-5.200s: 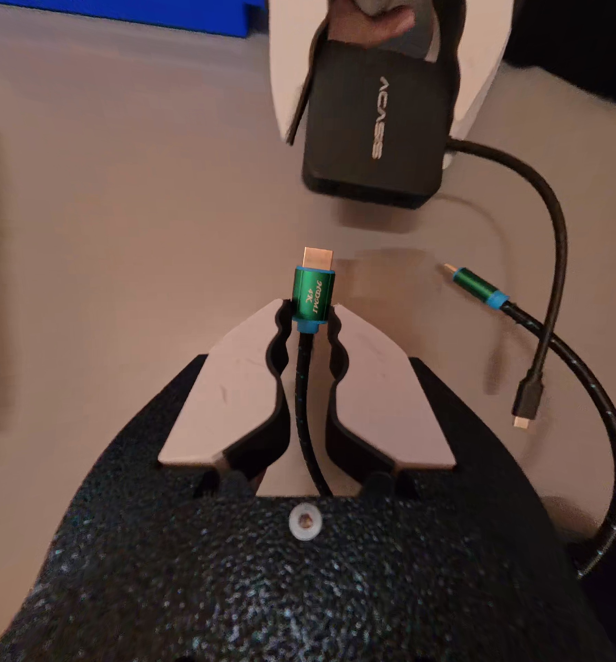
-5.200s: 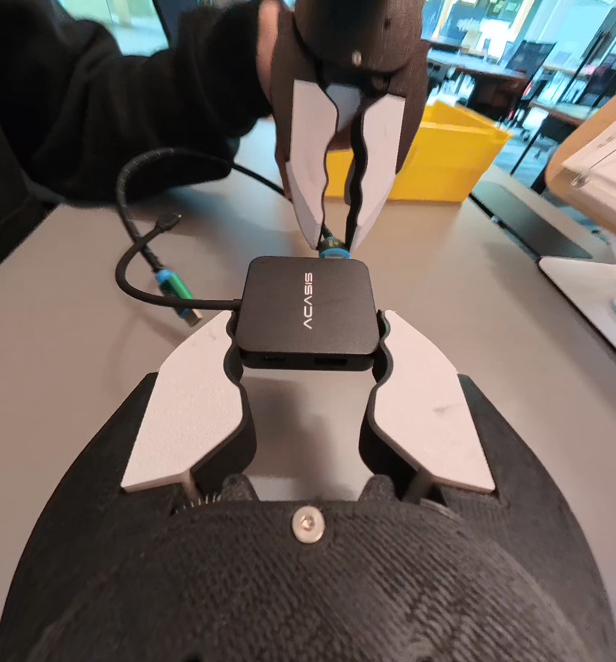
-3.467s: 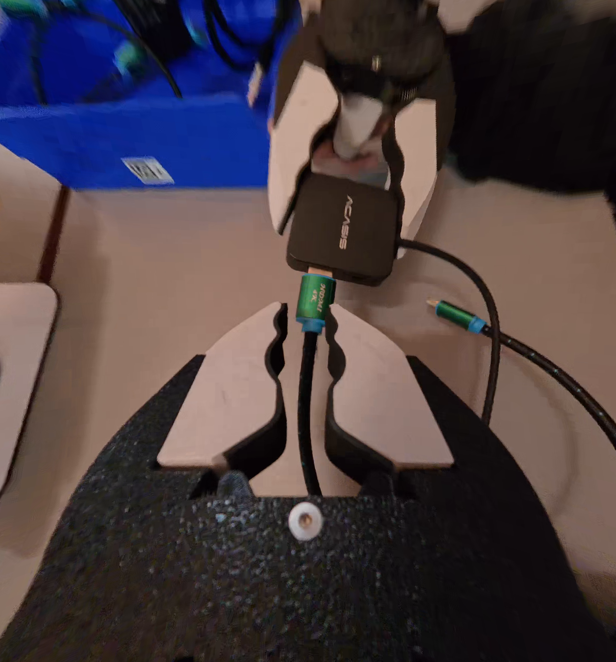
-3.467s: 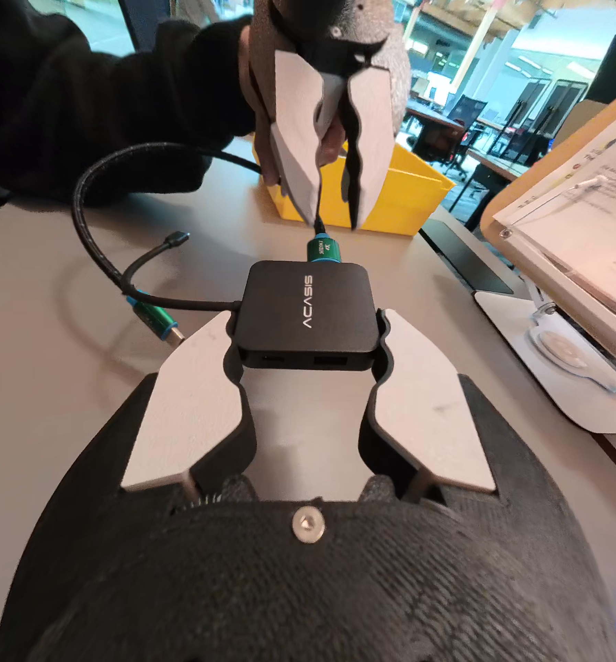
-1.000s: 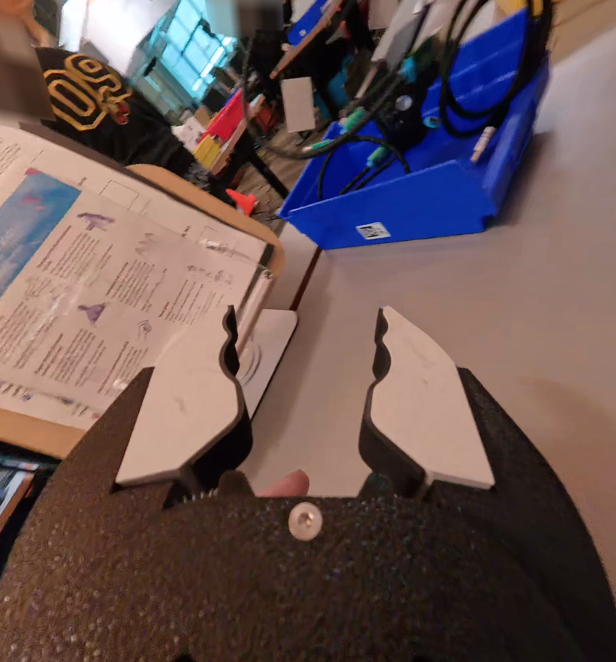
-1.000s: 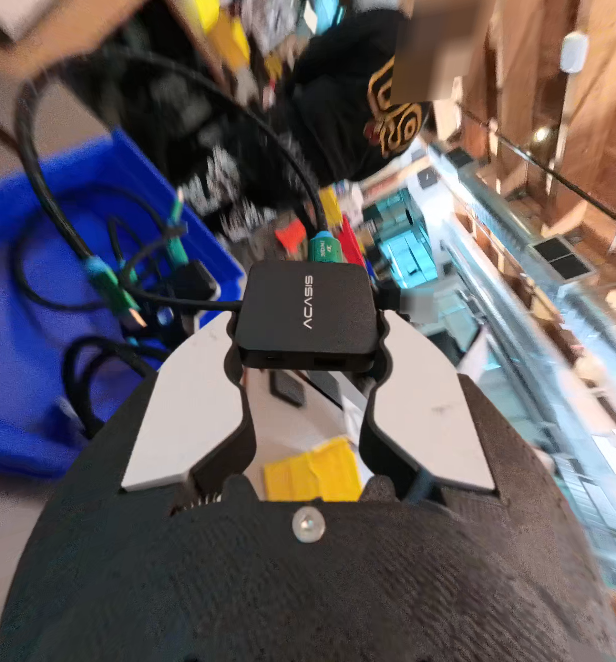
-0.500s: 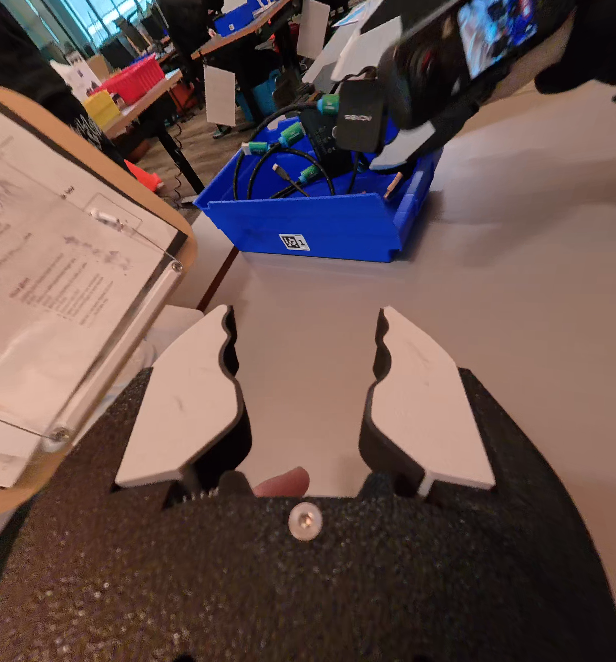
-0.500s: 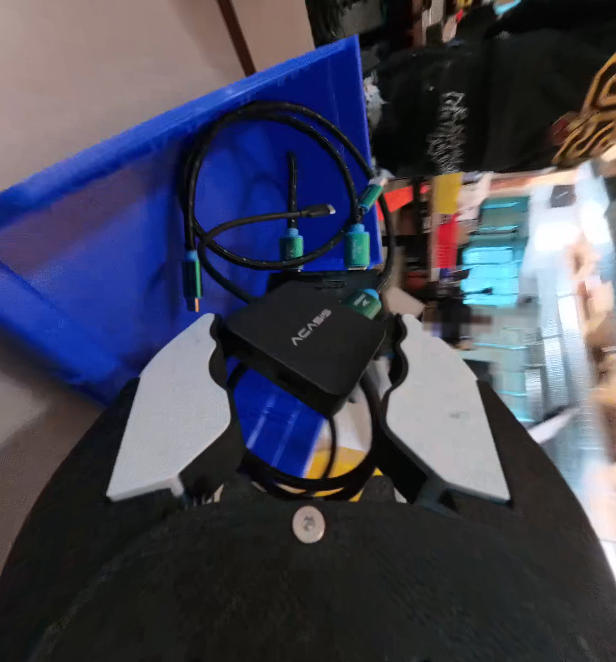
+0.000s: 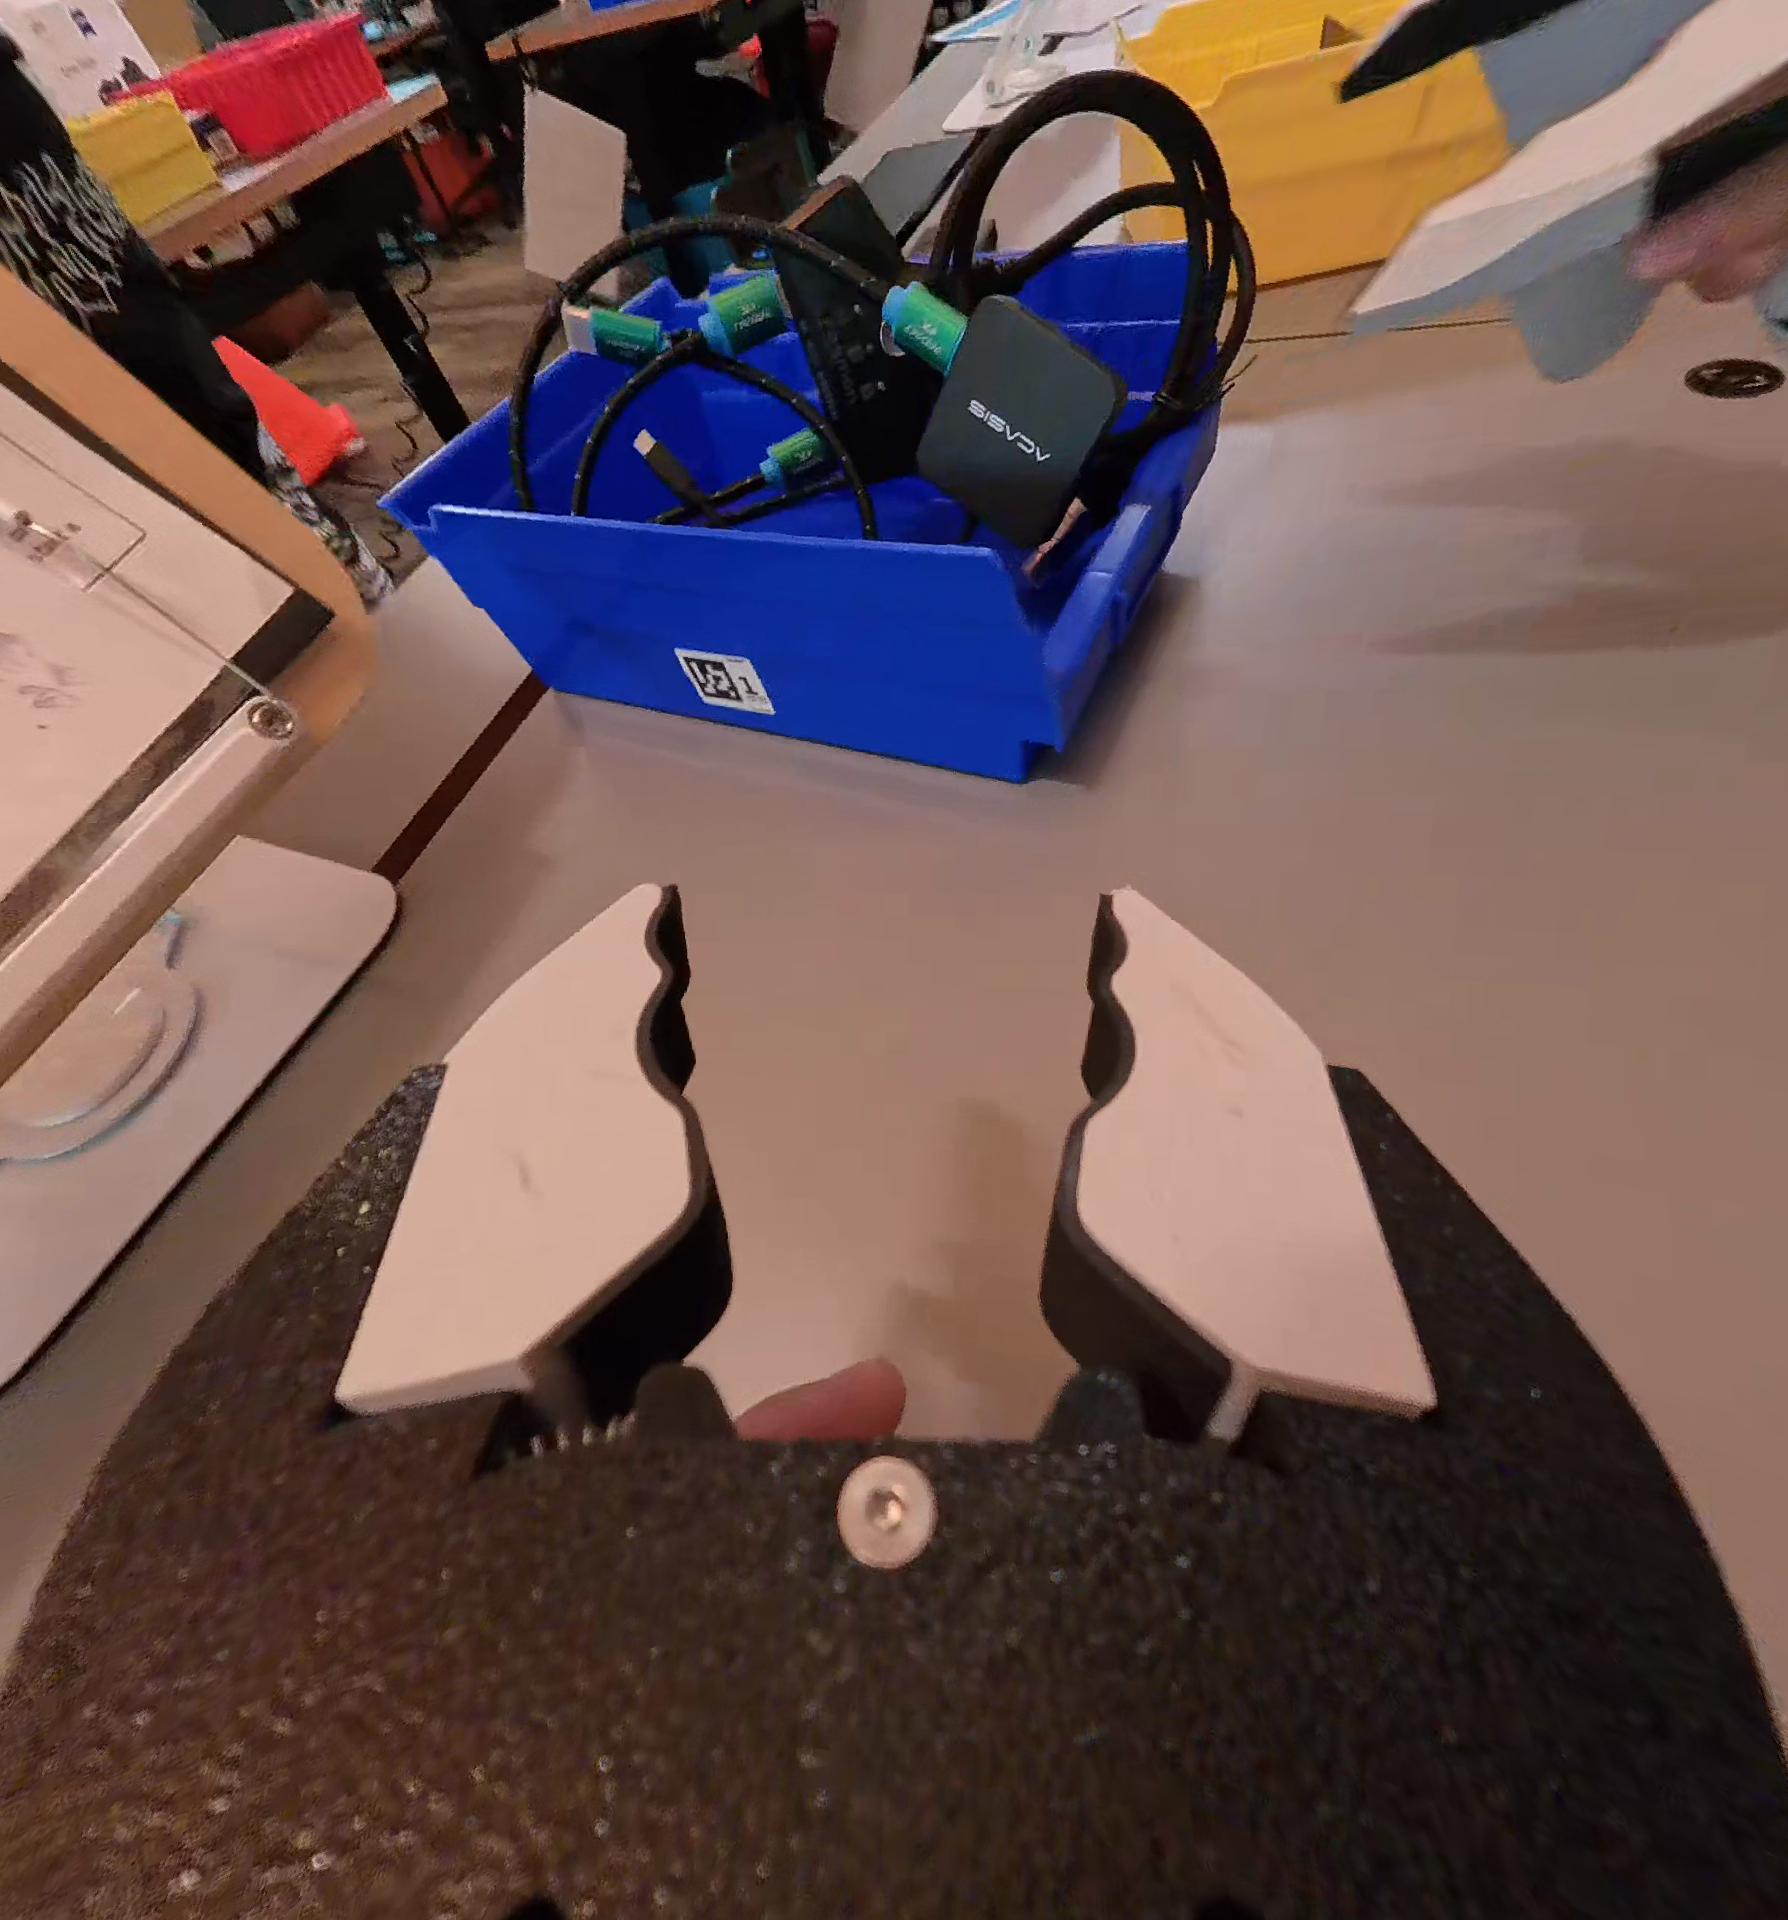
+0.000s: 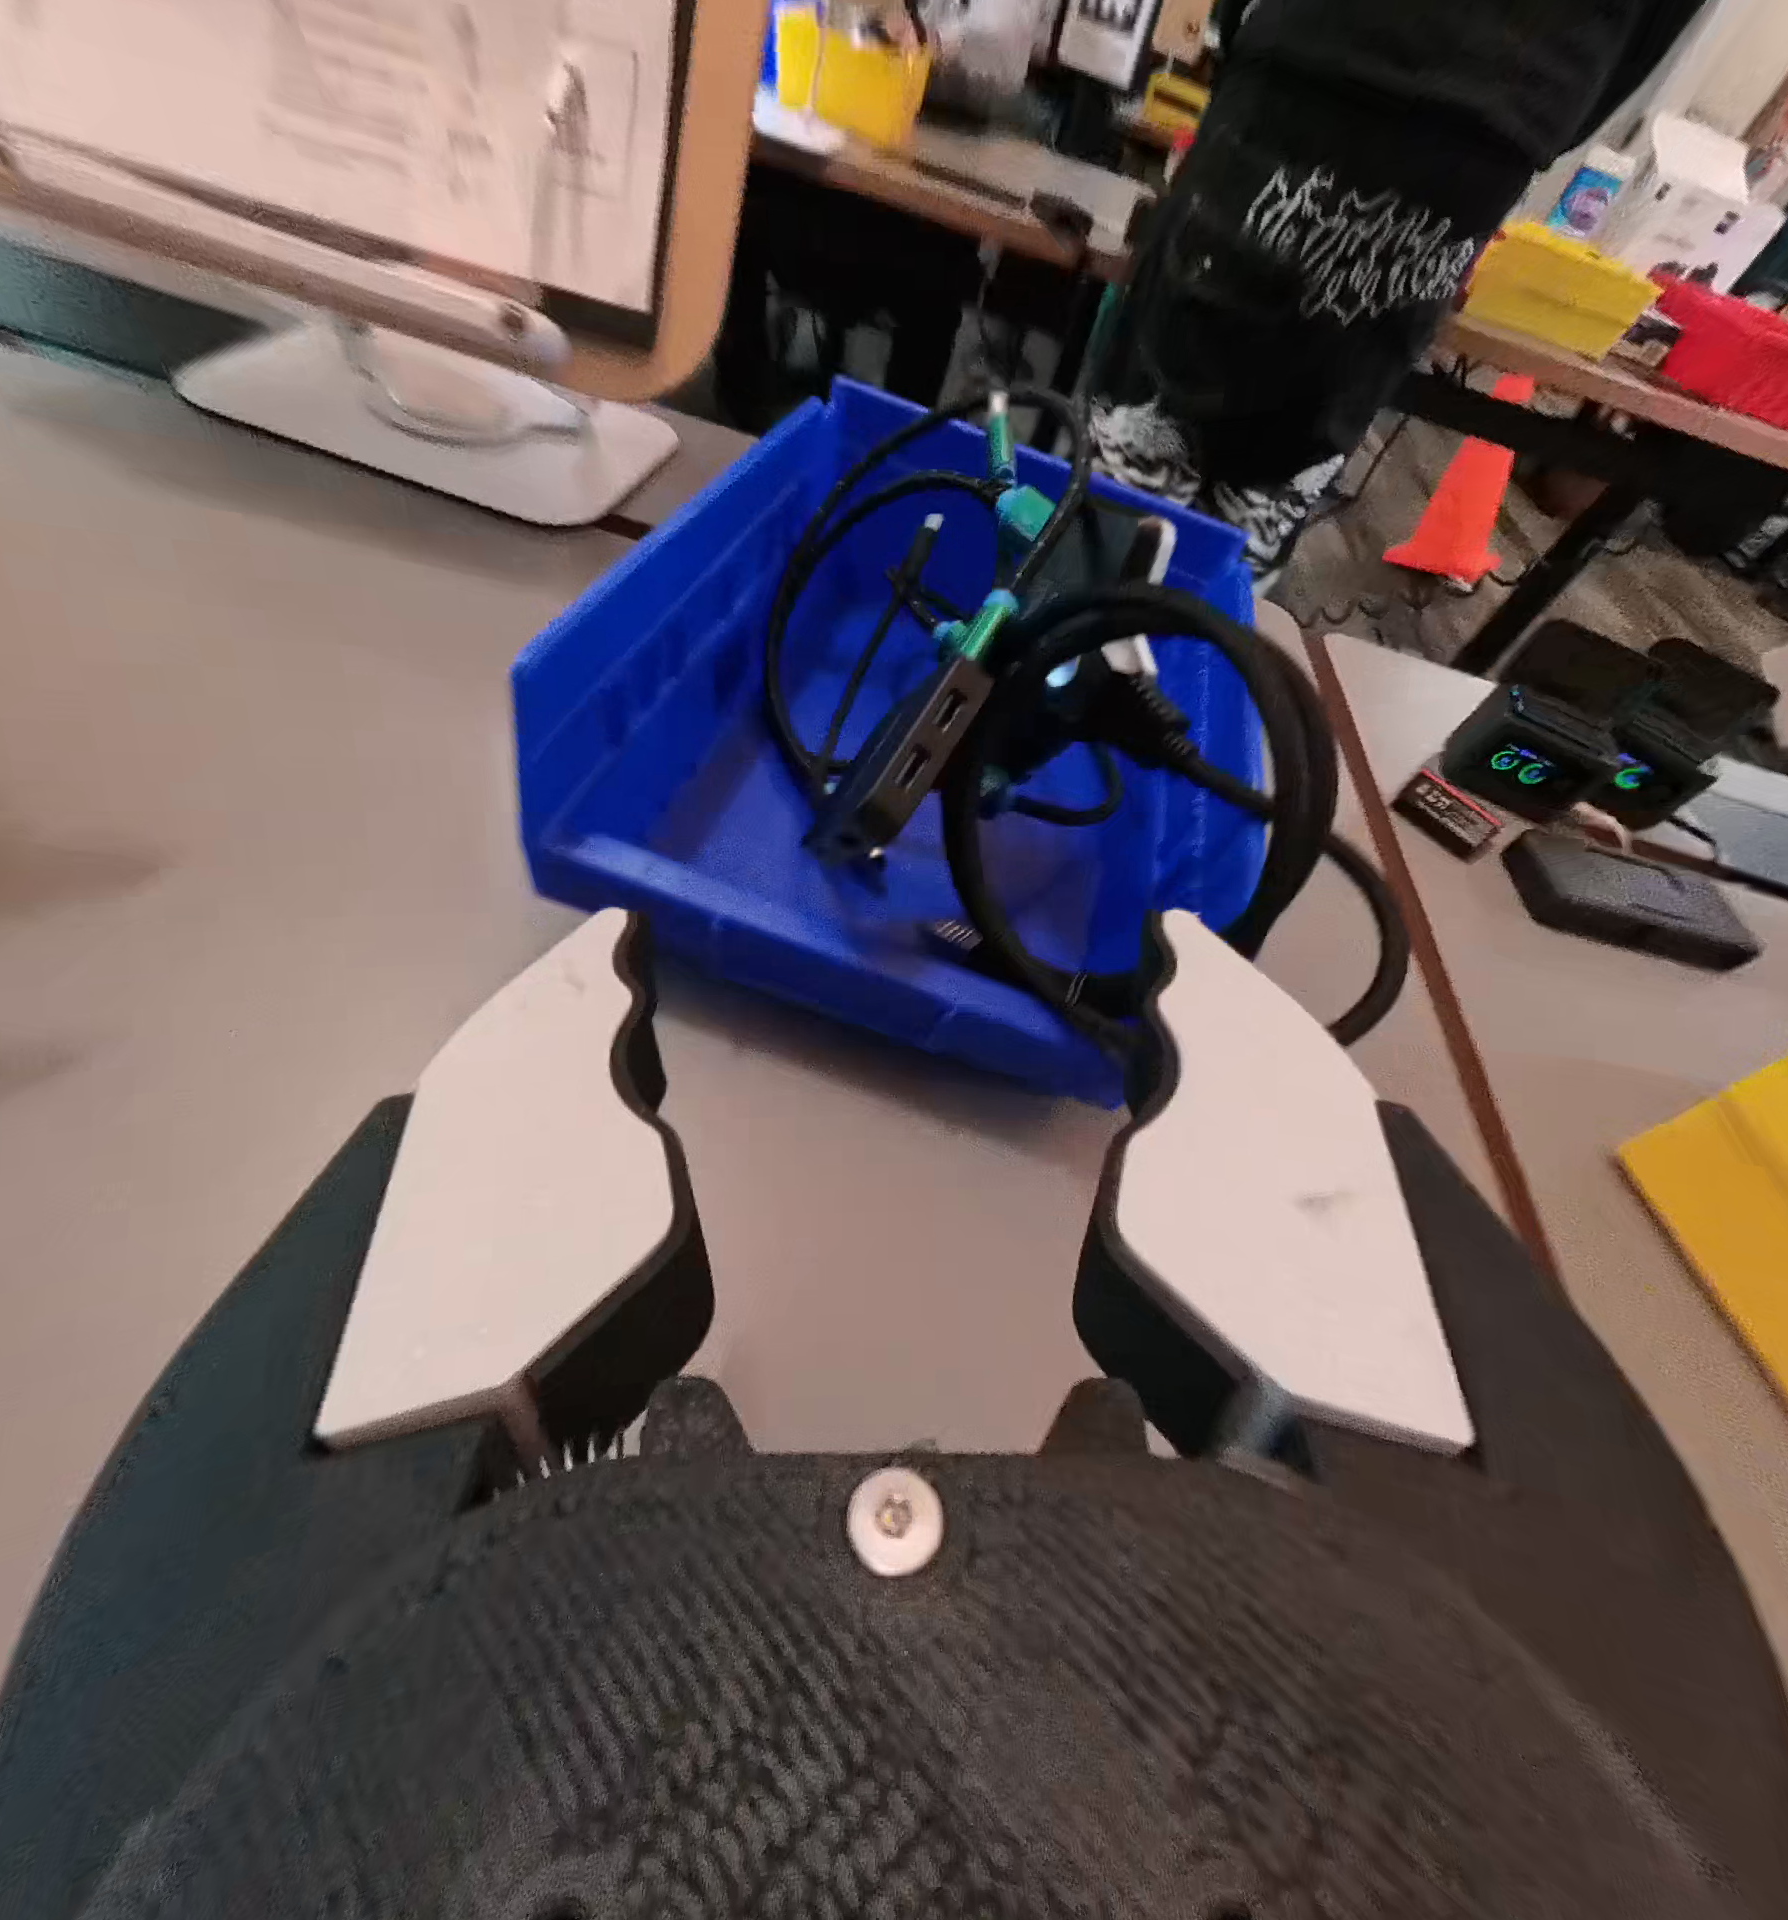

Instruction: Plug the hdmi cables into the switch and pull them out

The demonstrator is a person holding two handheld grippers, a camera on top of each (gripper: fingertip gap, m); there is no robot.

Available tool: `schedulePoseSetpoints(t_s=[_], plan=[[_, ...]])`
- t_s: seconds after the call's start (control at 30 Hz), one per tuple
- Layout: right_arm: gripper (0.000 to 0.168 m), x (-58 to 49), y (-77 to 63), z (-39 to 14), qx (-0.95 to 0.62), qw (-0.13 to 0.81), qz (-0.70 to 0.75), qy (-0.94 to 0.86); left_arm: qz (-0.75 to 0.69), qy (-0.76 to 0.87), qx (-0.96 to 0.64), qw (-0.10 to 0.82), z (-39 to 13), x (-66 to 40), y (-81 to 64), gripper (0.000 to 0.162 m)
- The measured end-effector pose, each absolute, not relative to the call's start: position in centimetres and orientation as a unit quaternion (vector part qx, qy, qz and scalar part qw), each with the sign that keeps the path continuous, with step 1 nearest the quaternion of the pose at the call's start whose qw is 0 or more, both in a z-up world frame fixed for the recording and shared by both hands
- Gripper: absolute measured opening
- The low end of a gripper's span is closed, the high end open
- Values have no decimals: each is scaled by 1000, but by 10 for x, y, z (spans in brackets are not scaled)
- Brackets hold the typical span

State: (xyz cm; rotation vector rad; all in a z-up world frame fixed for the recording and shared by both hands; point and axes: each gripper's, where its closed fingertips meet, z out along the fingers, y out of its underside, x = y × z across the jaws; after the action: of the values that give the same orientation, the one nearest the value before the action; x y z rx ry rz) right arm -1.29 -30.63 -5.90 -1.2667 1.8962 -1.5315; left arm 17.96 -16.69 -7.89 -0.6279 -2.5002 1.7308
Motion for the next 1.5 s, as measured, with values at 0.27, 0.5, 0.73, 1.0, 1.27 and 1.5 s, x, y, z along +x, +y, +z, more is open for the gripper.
schedulePoseSetpoints(t_s=[0.27,0.5,0.73,1.0,1.27,1.5], plan=[[89,-63,-303,-77,-362,228,-573,699,586,-808,-60,25,-100,127,-244,91],[91,-91,-319,-72,-310,208,-586,719,541,-839,13,-56,-112,138,-326,93],[90,-73,-306,-67,-340,240,-586,695,535,-840,26,-92,-118,162,-331,32],[79,-69,-276,-33,-386,315,-598,627,540,-834,32,-108,-118,216,-235,5],[96,5,-166,6,-474,455,-541,525,567,-815,76,-93,-116,236,-91,6],[90,142,-99,62,-535,486,-505,473,592,-791,126,-90,-113,251,-21,6]])
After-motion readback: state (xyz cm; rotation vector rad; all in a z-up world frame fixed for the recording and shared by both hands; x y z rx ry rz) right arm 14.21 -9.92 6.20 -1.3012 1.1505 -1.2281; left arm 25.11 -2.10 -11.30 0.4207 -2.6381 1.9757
